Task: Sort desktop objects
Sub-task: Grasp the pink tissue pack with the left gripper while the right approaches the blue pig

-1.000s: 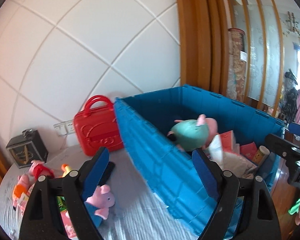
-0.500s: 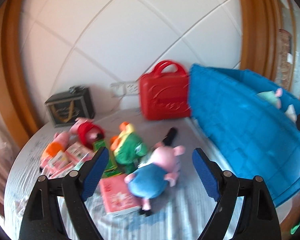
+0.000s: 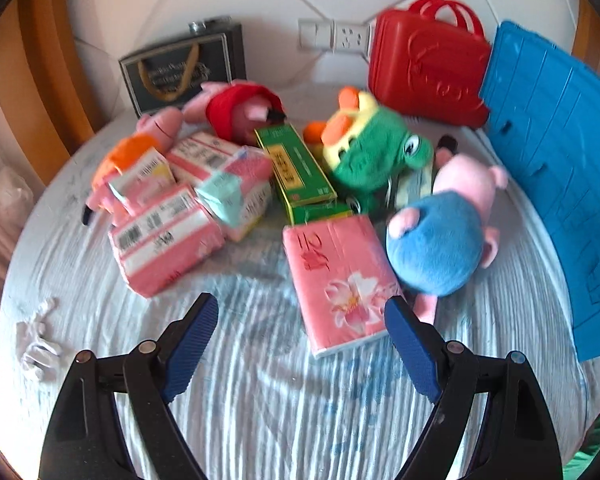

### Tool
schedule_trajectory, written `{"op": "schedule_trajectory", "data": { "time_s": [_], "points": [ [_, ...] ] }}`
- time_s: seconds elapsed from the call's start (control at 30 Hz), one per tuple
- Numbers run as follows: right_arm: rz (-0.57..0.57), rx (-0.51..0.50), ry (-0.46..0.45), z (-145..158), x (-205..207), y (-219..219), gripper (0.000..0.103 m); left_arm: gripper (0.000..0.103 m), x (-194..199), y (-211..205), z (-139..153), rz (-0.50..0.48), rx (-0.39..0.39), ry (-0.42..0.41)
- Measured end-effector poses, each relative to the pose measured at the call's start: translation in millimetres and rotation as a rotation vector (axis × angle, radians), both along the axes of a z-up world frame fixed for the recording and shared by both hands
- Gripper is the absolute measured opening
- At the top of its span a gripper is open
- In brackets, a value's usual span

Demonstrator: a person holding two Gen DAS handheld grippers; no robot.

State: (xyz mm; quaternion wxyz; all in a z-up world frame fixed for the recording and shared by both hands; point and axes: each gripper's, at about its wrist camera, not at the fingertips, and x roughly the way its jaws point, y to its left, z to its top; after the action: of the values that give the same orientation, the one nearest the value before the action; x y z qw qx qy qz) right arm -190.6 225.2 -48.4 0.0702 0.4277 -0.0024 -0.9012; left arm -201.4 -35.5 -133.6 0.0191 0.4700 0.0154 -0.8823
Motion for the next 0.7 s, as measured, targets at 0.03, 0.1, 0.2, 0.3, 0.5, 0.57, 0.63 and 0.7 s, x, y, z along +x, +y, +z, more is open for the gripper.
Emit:
{"op": "schedule_trajectory", "data": {
  "time_s": [0.03, 0.1, 0.2, 0.3, 0.5, 0.57, 0.63, 0.7],
  "points": [
    [0.001, 0.005, -0.02, -7.8, -2.7, -0.7, 0.103, 0.085, -2.3, 3.6, -6.5, -0.008, 0.003, -0.013],
    [0.004, 0.013, -0.055, -21.0, -6.3, -0.1, 0.103, 0.085, -11.6, 12.4, -19.3, -0.022, 0.012, -0.045],
    [0.009, 0.026, -0.093, -35.1, -11.4, 1.9, 0.103, 0.085, -26.6, 22.6, -37.5, -0.028, 0.031, -0.089],
    [0.016, 0.044, -0.12, -46.3, -20.0, 2.2, 0.103, 0.085, -45.3, 31.2, -56.1, -0.025, 0.029, -0.142],
    [0.019, 0.06, -0.165, -61.0, -40.1, -0.4, 0.103, 0.095, -71.1, 31.1, -78.3, 0.007, 0.085, -0.204],
    [0.03, 0.047, -0.18, -65.8, -46.3, -7.2, 0.103, 0.095, -75.1, 33.0, -84.9, -0.003, 0.06, -0.214],
    [0.044, 0.038, -0.193, -70.1, -51.7, -16.6, 0.103, 0.093, -71.3, 31.7, -85.2, -0.014, 0.044, -0.195],
    [0.069, 0.034, -0.205, -74.6, -57.0, -29.7, 0.103, 0.092, -61.5, 22.1, -83.1, 0.006, 0.032, -0.187]
  ]
}}
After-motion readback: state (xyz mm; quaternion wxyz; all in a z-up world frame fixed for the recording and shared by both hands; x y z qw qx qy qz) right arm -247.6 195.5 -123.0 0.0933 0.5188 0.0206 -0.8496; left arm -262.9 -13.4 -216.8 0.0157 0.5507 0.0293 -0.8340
